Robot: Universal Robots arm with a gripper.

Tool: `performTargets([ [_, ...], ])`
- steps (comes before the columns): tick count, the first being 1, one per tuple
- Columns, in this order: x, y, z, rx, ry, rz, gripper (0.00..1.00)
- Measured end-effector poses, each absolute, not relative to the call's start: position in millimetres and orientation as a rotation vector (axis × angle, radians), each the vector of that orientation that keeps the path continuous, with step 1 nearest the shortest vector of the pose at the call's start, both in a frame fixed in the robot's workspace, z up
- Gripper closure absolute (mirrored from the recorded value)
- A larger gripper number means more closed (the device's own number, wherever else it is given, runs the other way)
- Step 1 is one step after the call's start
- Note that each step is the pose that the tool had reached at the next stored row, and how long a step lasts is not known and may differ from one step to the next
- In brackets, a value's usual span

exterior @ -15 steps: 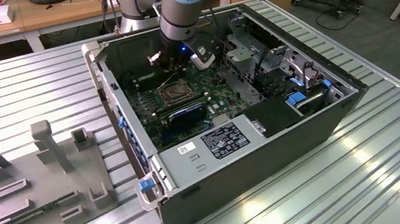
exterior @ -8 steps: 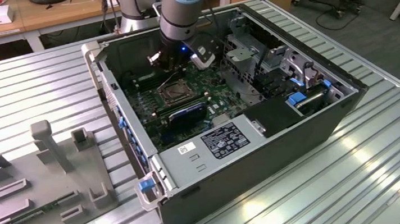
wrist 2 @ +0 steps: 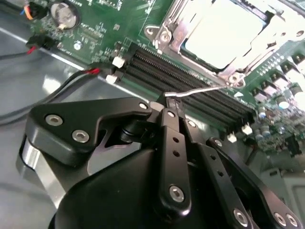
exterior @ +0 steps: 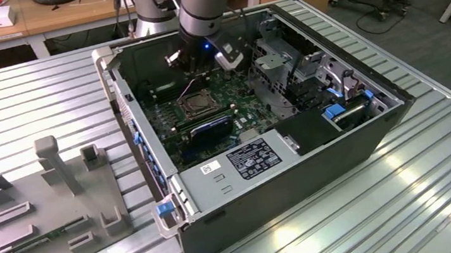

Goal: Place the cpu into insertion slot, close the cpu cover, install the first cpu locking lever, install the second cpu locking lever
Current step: 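Install the first cpu locking lever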

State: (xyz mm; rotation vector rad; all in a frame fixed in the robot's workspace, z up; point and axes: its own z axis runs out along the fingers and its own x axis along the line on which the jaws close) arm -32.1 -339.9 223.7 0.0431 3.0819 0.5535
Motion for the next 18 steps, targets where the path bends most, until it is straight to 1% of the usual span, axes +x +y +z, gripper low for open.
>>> performTargets([
  [4,-32.1,-339.8,233.3,0.043,3.082,0.553,0.89],
  [7,-32.1,-339.8,233.6,0.042,3.081,0.548,0.89],
  [11,-36.6,-339.8,233.7,0.037,3.070,0.506,0.89],
  [18,-37.2,-339.8,233.7,0.037,3.068,0.504,0.89],
])
